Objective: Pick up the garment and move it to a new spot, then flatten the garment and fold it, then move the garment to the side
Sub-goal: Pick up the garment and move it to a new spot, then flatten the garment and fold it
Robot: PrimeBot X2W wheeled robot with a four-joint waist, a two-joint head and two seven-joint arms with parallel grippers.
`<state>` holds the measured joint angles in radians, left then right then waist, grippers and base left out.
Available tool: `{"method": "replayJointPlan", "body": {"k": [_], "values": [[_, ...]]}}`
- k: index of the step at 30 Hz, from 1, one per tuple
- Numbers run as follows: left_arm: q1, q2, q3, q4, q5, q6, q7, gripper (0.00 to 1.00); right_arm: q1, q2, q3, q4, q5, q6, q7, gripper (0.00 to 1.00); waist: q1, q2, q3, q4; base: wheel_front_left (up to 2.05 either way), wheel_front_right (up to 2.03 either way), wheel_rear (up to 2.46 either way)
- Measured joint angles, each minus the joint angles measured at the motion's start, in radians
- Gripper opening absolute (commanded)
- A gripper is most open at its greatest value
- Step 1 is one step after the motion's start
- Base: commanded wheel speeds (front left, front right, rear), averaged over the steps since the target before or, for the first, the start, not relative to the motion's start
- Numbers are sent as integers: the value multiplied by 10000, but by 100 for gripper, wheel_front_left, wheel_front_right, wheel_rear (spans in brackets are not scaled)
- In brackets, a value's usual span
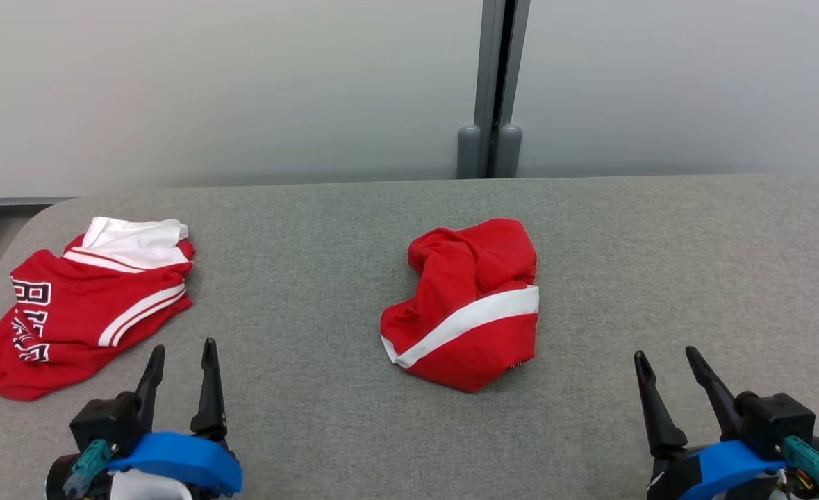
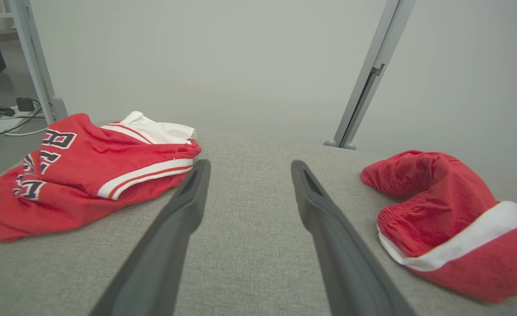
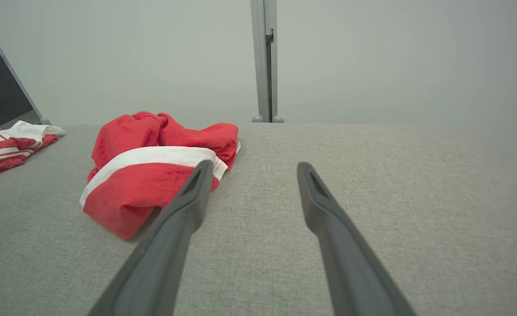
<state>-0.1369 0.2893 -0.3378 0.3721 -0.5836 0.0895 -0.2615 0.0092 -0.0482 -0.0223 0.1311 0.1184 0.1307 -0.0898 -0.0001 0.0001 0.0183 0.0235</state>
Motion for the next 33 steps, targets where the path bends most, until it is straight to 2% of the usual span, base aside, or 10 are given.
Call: {"method": "replayJointPlan", "body": {"k": [6,15,20,25,28,33], "values": [[826,77,337,-573,221,67,-2,100,150,0,-242,165,46,0,-94,100,0,0,6,37,0,0,0],[638,142,238,-617,307,-75,50,100,-205,0,17,295,272,0,-56,100,0,0,225,20,0,0,0],[463,161,121,-671,311,-125,136,100,-1544,2,422,830,556,0,941,100,0,0,483,-30,0,0,0],[145,148,-17,-780,401,-169,222,100,-3471,0,600,2606,840,0,2476,100,1,0,805,127,0,0,0],[-34,115,-176,-857,481,-198,274,100,-4581,0,527,3969,819,0,2752,100,1,0,1019,339,0,0,0],[-399,-4,-410,-855,573,-337,332,100,-5938,-2,495,6362,755,0,2625,100,2,0,1369,831,0,0,0]]}}
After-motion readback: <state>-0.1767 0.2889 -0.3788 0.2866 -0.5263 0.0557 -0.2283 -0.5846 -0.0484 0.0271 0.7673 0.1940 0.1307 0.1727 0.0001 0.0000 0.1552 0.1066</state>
